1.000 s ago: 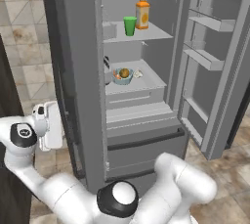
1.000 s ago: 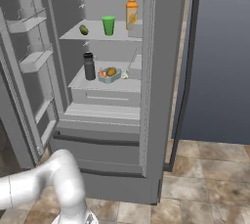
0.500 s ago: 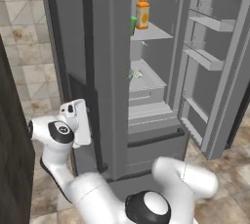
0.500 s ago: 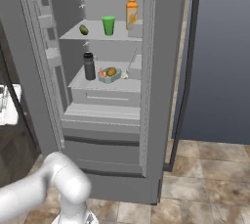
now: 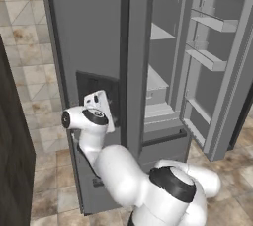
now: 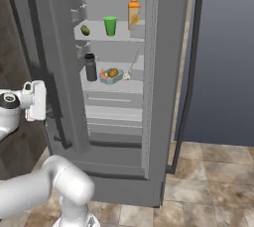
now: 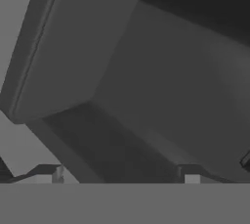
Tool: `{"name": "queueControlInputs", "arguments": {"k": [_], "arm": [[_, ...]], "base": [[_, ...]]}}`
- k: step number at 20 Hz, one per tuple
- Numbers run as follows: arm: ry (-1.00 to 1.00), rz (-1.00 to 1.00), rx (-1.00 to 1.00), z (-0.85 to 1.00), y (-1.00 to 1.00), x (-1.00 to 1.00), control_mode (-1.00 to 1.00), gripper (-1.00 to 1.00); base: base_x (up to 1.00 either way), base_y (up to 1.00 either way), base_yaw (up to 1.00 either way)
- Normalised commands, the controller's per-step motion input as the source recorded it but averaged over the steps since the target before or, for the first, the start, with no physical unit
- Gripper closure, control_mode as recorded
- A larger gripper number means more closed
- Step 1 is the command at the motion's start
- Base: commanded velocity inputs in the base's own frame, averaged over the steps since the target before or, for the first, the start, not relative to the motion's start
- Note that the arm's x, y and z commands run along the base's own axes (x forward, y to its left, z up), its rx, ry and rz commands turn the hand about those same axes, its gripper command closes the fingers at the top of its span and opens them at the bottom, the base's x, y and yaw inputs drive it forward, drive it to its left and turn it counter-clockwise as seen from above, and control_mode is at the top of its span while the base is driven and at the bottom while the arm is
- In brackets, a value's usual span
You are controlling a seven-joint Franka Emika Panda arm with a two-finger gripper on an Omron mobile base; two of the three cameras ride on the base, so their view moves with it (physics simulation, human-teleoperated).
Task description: Place the tupperware on the second highest shelf of the fridge. Make space for the tupperware among the existing items by rearranging them on the shelves if needed. Close the fridge door when finished.
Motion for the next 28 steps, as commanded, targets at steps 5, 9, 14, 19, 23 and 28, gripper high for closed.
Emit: {"name": "queueControlInputs", "arguments": {"k": [5,9,14,19,23,28], "arm": [[0.07,0.0,0.0,0.17,-0.39,0.76,-1.0,-1.0],[0.01,0.0,0.0,0.04,-0.36,0.55,-1.0,-1.0],[0.0,0.0,0.0,0.02,-0.35,0.48,-1.0,-1.0],[0.0,0.02,0.0,0.1,-0.29,0.51,-1.0,-1.0],[-0.01,0.11,0.0,0.2,-0.13,0.6,-1.0,-1.0],[-0.12,0.16,-0.01,0.21,-0.04,0.38,-1.0,-1.0]], "base": [[0.0,0.0,0.0],[0.0,0.0,0.0],[0.0,0.0,0.0],[0.0,0.0,0.0],[0.0,0.0,0.0],[0.0,0.0,0.0]]}}
